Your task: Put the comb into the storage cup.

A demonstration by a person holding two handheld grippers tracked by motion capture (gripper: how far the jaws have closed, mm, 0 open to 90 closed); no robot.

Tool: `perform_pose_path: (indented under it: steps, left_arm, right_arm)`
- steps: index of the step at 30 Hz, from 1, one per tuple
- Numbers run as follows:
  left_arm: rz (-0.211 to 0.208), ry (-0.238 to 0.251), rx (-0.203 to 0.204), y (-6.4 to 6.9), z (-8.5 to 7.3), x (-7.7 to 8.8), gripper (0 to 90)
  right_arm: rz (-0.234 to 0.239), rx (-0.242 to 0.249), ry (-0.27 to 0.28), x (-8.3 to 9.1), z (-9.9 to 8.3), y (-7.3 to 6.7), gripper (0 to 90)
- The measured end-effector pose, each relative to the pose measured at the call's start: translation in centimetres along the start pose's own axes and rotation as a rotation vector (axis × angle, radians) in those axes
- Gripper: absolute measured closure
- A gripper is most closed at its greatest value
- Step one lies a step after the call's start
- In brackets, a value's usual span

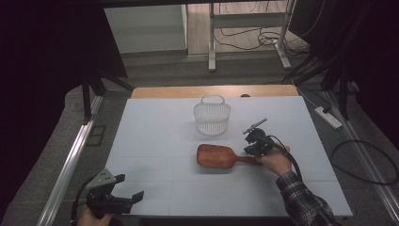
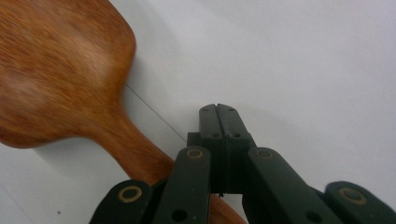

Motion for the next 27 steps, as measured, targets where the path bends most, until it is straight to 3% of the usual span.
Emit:
perform_pose_path:
  steps: [8, 27]
  left_arm:
    - [-0.001, 0.0, 0.0, 0.0, 0.0, 0.0, 1.9]
    - [0.0, -0.004, -0.004, 0.0, 0.1, -0.1, 2.1]
  right_arm:
    - [0.014, 0.005, -0.017, -0.3, -0.5, -0.1, 89.8]
    - [0.075, 0.024, -0.02, 0.8, -2.5, -2.5, 89.8]
Point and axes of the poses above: each handheld gripper's, and its own axes: x roughly backward along the jaws, z roughly out of its top, y roughly to its right, the point moved 3 cm from there along -x, roughly forward along the jaws, and after that the axes turned 1 degree about z, right-handed, at the moved point
